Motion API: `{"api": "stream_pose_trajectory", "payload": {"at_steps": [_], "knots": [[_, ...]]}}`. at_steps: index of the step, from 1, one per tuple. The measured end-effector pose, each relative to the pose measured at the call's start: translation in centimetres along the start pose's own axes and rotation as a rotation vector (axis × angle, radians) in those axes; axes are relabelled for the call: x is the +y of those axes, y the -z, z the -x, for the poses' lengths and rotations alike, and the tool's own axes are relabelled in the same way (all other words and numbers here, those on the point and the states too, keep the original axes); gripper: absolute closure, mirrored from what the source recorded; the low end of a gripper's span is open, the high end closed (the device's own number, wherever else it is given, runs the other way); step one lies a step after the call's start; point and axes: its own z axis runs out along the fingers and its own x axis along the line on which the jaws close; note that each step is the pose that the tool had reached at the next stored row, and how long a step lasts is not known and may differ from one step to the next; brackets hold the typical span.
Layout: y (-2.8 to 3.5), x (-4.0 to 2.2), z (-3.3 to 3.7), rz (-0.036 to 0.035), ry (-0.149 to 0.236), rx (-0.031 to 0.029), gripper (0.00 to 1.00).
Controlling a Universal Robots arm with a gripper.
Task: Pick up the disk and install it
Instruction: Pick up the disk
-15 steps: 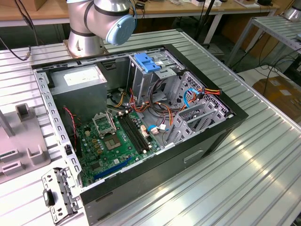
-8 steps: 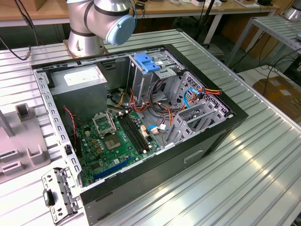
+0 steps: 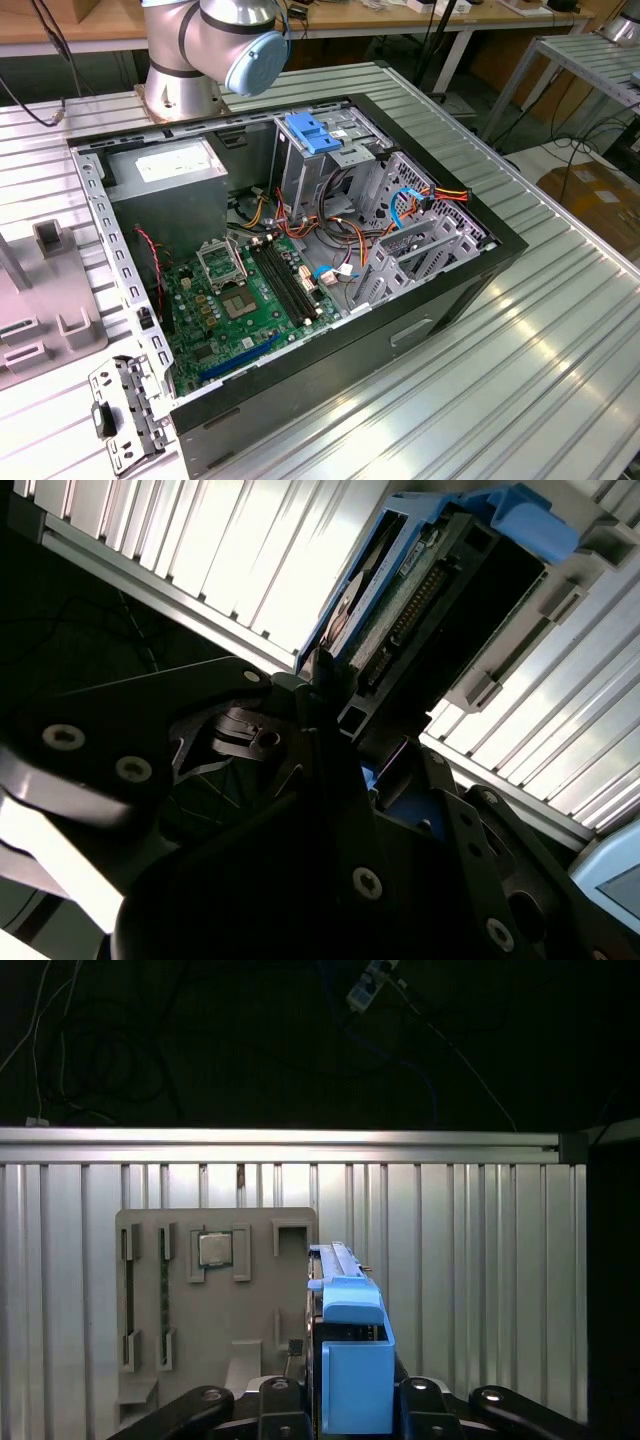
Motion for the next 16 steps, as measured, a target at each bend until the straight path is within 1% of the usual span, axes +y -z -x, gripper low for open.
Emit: {"api": "stream_pose_trajectory", "payload": {"at_steps": [12, 16], "knots": [[0.15, 0.00, 0.02, 0.0001, 0.000, -0.0034, 0.63], [0.34, 0.01, 0.04, 0.0001, 0.000, -0.0045, 0.63]]}}
